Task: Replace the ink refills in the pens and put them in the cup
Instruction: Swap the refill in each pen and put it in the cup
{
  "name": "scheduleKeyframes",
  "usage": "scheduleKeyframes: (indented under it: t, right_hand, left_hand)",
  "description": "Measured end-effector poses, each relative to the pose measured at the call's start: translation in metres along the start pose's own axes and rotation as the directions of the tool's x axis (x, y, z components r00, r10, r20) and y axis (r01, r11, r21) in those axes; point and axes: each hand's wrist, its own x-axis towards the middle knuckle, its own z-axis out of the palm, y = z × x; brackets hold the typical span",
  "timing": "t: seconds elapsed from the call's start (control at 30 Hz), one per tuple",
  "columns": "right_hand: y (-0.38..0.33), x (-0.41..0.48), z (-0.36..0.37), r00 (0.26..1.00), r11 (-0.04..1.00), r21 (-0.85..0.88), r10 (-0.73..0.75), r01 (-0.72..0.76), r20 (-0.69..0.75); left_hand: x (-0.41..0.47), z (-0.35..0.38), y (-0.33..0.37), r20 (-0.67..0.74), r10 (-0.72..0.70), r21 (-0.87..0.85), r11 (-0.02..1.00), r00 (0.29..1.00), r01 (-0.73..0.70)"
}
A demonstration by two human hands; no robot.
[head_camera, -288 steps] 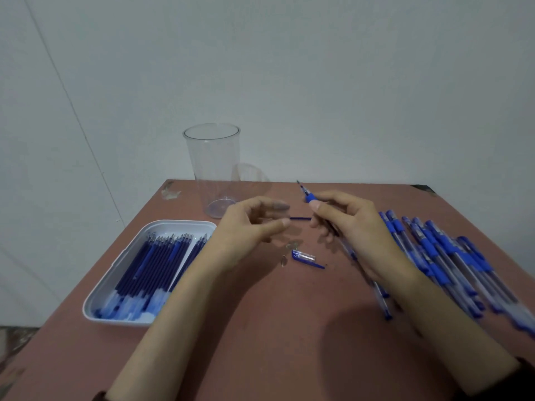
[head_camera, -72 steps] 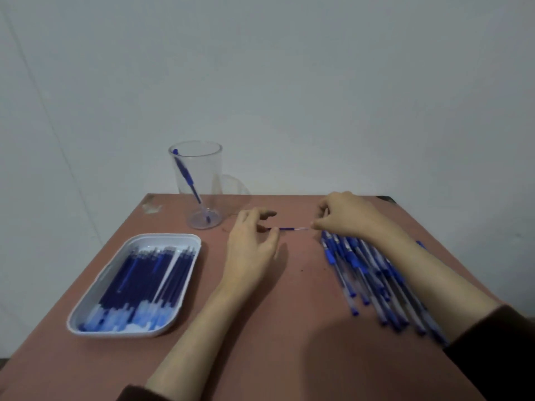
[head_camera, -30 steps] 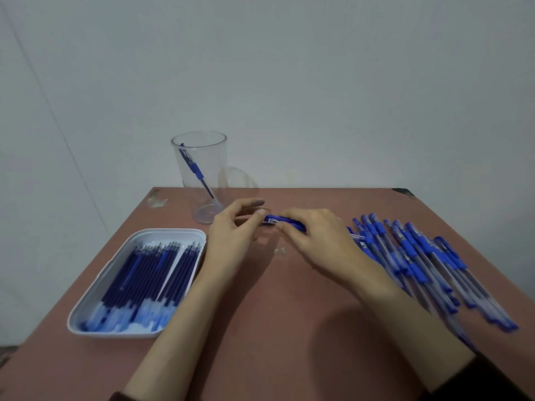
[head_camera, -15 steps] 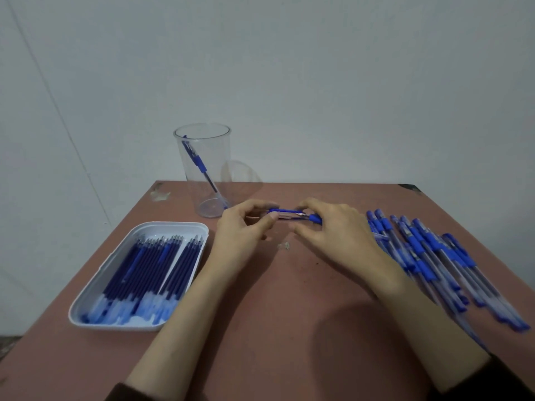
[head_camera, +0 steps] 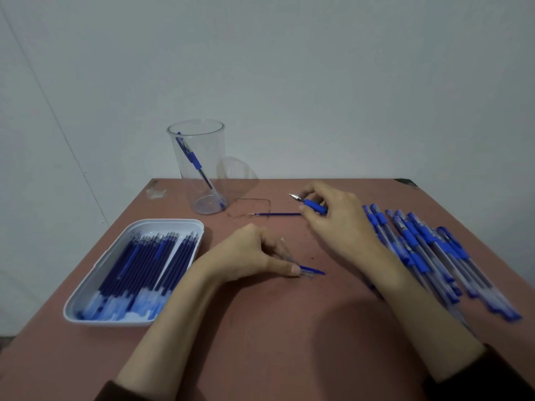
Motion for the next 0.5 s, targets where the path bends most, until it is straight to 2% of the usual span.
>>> scheduleKeyframes:
  t: [0.03, 0.1, 0.17, 0.23, 0.3, 0.33, 0.4, 0.5]
  right_hand:
    - [0.0, 0.0, 0.0, 1.0, 1.0, -0.004, -0.009, 0.009, -0.001]
    - [-0.002, -0.001, 0.001, 1.0, 1.0, 0.021, 0.003, -0.003, -0.001]
    - [-0.007, 0.0, 0.001, 0.994, 0.96, 0.257, 0.107, -0.113, 0.037]
    - [-0.013, 0.002, -0.001, 0.957, 0.773, 0.564, 0.229, -0.291, 0.181]
    - [-0.019, 0.003, -0.003, 0.906, 0.572, 0.703, 0.252, -0.423, 0.34]
    - [-0.021, 0.002, -0.004, 0.89, 0.508, 0.731, 0.226, -0.455, 0.396]
    - [-0.023, -0.001, -0.005, 0.856, 0.433, 0.745, 0.148, -0.507, 0.496]
    - [-0.025, -0.005, -0.006, 0.773, 0.377, 0.702, 0.066, -0.605, 0.631]
  left_hand:
    - [-0.001, 0.0, 0.001, -0.01, 0.0, -0.013, 1.0, 1.0, 0.0]
    - [-0.002, 0.002, 0.007, -0.144, -0.023, -0.151, 0.989, 0.989, 0.001]
    - [0.0, 0.005, 0.01, -0.35, -0.056, -0.361, 0.929, 0.935, -0.079]
    - [0.004, 0.005, 0.01, -0.459, -0.108, -0.489, 0.859, 0.882, -0.15]
    - [0.006, 0.007, 0.011, -0.439, -0.117, -0.624, 0.753, 0.891, -0.209]
    - [0.006, 0.007, 0.013, -0.419, -0.092, -0.675, 0.697, 0.903, -0.242]
    - [0.004, 0.008, 0.017, -0.389, -0.018, -0.731, 0.614, 0.921, -0.297]
    - [0.004, 0.007, 0.019, -0.353, -0.019, -0.777, 0.564, 0.935, -0.282]
